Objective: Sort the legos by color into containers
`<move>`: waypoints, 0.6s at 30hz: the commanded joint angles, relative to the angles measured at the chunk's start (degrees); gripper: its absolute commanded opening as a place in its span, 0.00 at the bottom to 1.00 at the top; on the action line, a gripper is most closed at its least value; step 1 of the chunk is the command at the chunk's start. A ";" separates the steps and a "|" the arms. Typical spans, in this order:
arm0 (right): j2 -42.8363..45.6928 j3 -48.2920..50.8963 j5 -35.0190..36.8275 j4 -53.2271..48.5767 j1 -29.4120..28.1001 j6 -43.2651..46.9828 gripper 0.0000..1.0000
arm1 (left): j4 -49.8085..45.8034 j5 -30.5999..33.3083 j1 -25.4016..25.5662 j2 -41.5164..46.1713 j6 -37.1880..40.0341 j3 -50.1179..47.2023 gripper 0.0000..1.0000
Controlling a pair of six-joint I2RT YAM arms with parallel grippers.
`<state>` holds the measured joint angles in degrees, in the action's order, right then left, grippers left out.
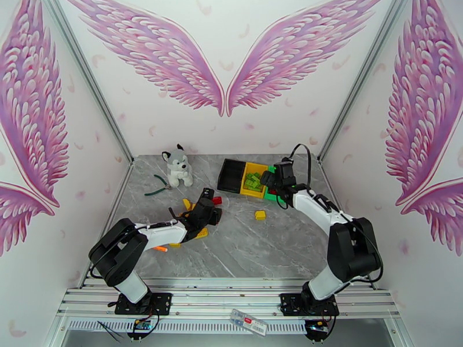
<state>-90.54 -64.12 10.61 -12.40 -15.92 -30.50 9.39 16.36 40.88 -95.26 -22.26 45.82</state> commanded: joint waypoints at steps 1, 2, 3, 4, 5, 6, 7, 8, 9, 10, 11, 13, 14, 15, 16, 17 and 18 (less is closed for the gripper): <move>3.17 3.78 -1.84 1.68 -3.17 1.45 0.87 | -3.35 -1.86 -0.27 -0.80 -1.69 0.04 0.59; 3.74 4.63 -1.69 1.58 -4.09 1.58 0.87 | -3.66 -2.45 -0.27 -0.85 -2.20 -0.15 0.58; 4.35 5.62 -1.65 1.53 -5.23 1.66 0.87 | -4.13 -3.09 -0.27 -0.95 -2.60 -0.36 0.57; 5.04 6.52 -1.41 1.55 -6.11 1.76 0.87 | -4.44 -3.68 -0.28 -0.97 -3.18 -0.71 0.57; 5.68 7.35 -1.26 1.49 -6.83 1.71 0.87 | -4.63 -4.27 -0.26 -1.11 -3.72 -1.01 0.56; 6.36 8.36 -1.09 1.49 -7.48 1.44 0.87 | -4.72 -4.98 -0.11 -1.27 -4.16 -1.37 0.56; 6.99 9.37 -1.19 1.78 -8.16 1.26 0.87 | -4.88 -5.55 -0.02 -1.68 -4.64 -1.70 0.56; 7.41 10.08 -1.21 1.83 -8.69 1.00 0.88 | -5.07 -5.98 0.03 -2.17 -5.00 -1.85 0.56; 7.82 10.78 -1.09 1.82 -9.30 0.88 0.88 | -5.14 -6.37 0.14 -2.86 -5.36 -1.96 0.56; 8.13 11.42 -0.77 1.77 -9.83 0.69 0.88 | -5.14 -6.60 0.18 -3.69 -5.62 -2.00 0.55; 8.51 11.91 -0.64 1.67 -10.18 0.59 0.88 | -5.08 -6.77 0.29 -4.47 -5.85 -1.84 0.55; 9.20 12.93 -0.50 1.68 -10.69 0.34 0.88 | -4.98 -6.96 0.43 -6.07 -6.27 -1.46 0.54; 9.54 13.45 -0.42 1.67 -10.87 0.26 0.88 | -4.84 -6.98 0.50 -6.70 -6.39 -1.14 0.54; 9.92 13.89 -0.43 1.77 -11.04 0.09 0.88 | -4.74 -6.87 0.55 -7.32 -6.48 -0.81 0.54; 10.33 14.38 -0.29 1.85 -11.13 -0.06 0.88 | -4.70 -6.83 0.56 -8.02 -6.48 -0.42 0.54; 10.57 14.69 -0.37 1.78 -11.10 -0.06 0.88 | -4.70 -6.70 0.61 -8.53 -6.41 0.06 0.54; 10.91 15.04 -0.32 1.81 -11.19 -0.14 0.88 | -4.79 -6.48 0.70 -9.15 -6.33 0.65 0.54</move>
<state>-81.60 -50.37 9.85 -11.11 -26.70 -30.00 8.80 10.52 41.17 -100.71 -28.51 45.95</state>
